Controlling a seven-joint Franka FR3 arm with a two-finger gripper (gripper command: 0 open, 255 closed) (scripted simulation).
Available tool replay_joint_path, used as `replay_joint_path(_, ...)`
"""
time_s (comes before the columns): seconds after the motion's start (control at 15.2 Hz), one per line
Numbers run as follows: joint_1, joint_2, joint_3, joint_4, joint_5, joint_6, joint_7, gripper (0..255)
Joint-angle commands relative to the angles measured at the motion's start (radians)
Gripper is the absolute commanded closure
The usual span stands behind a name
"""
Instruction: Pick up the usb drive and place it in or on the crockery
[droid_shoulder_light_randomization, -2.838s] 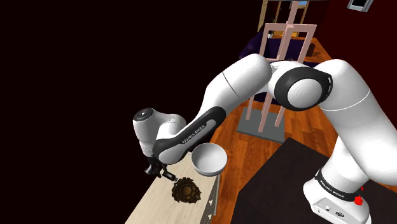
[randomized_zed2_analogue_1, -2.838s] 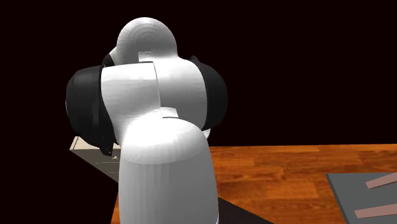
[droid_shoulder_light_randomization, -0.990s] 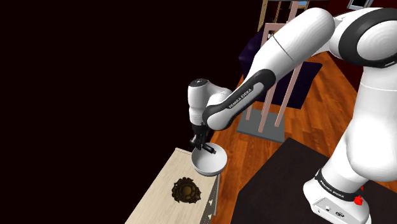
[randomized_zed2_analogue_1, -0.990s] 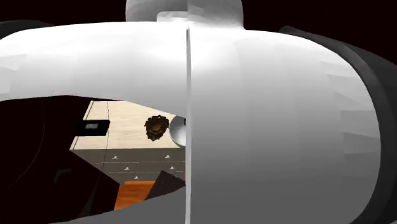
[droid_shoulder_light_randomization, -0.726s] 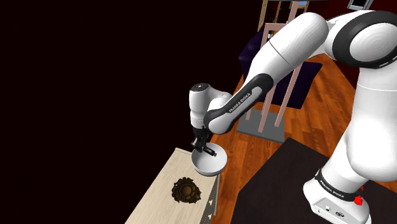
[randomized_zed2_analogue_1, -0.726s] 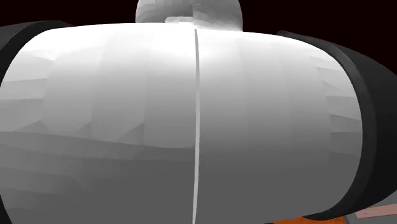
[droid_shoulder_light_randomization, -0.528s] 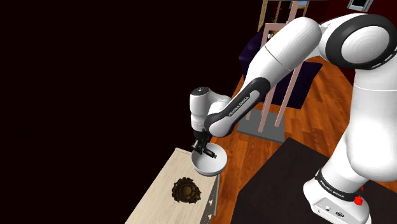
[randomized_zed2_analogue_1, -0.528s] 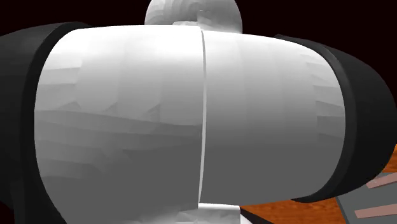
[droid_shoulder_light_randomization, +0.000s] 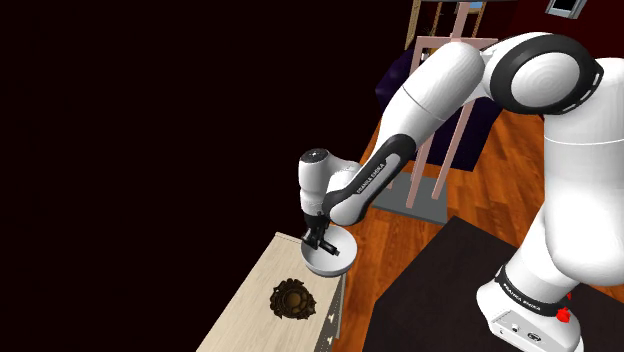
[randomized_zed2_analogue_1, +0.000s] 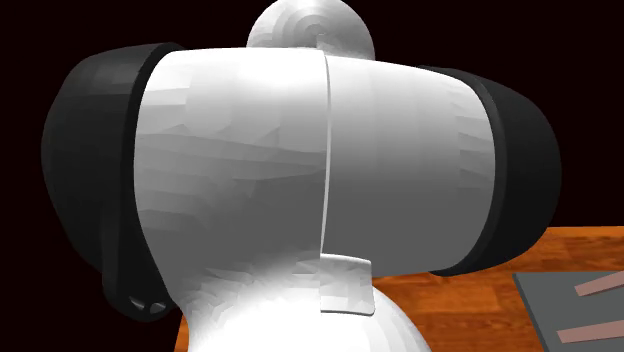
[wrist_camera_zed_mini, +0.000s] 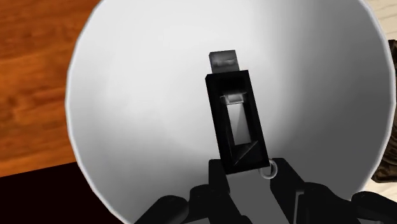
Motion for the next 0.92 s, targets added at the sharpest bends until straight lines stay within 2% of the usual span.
replay_joint_path(0.0, 0.001, 0.001, -0.001, -0.002, -0.001, 0.003, 0.001, 255)
replay_joint_path(0.26, 0.001, 0.001, -0.001, -0.002, -0.001, 0.003, 0.001, 255)
replay_joint_path(0.33, 0.001, 0.001, -0.001, -0.002, -0.001, 0.003, 0.001, 0)
replay_joint_path(0.66, 0.001, 0.001, -0.001, -0.002, -0.001, 0.003, 0.001, 0)
replay_joint_path(0.86, -0.019, -0.086, 0.028, -0.005, 0.042, -0.077, -0.029, 0)
